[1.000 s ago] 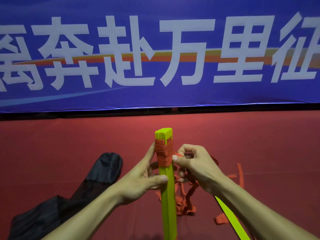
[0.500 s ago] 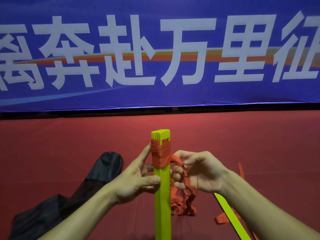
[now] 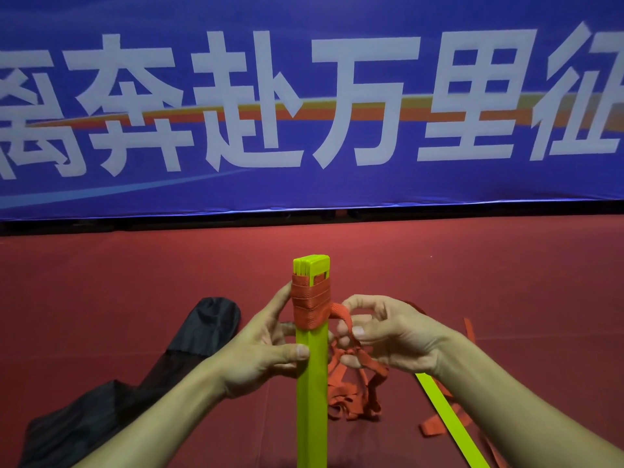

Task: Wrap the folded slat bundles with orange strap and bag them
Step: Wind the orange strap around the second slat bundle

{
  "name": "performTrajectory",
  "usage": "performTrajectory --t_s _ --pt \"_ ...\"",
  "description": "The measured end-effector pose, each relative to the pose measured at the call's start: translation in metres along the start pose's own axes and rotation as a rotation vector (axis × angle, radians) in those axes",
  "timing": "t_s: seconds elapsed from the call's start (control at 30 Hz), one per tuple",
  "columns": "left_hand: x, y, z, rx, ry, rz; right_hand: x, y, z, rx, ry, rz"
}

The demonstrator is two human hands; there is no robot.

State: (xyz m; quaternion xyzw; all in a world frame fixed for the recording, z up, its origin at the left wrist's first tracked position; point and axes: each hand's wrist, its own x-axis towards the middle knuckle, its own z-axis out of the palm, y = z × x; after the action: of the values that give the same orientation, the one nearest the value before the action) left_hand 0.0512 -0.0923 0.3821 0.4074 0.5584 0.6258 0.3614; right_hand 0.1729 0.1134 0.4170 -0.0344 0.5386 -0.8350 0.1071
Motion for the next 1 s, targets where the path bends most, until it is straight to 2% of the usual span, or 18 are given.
performTrajectory --t_s 0.13,0.27,0.47,0.53,0.63,0.7,0.9,1.0 --pt "-0.002 -0.001 -0.002 0.007 0.029 -0.026 0.001 -0.001 0.005 -0.151 0.156 -0.005" --pt "-0.002 -0.003 -0.007 0.011 0.049 -0.023 0.005 -0.001 0.006 -0.268 0.239 -0.069" --pt "-0.001 -0.001 -0.005 -0.010 0.043 -0.025 0.007 -0.002 0.010 -0.238 0.165 0.045" --pt "-0.001 -0.002 -0.004 0.024 0.059 -0.020 0.008 0.000 0.012 -0.288 0.206 0.048" --pt "0.000 -0.003 -0.001 0.089 0.090 -0.005 0.010 0.002 0.013 -0.451 0.349 -0.055" --pt "0.001 -0.002 0.001 0.117 0.117 0.013 0.011 0.003 0.014 -0.537 0.380 -0.155" --pt "0.005 0.002 0.011 0.184 0.251 0.076 0.014 0.007 0.024 -0.452 0.395 -0.236" --pt "0.007 0.004 0.018 0.208 0.298 0.087 0.015 0.011 0.030 -0.519 0.441 -0.252"
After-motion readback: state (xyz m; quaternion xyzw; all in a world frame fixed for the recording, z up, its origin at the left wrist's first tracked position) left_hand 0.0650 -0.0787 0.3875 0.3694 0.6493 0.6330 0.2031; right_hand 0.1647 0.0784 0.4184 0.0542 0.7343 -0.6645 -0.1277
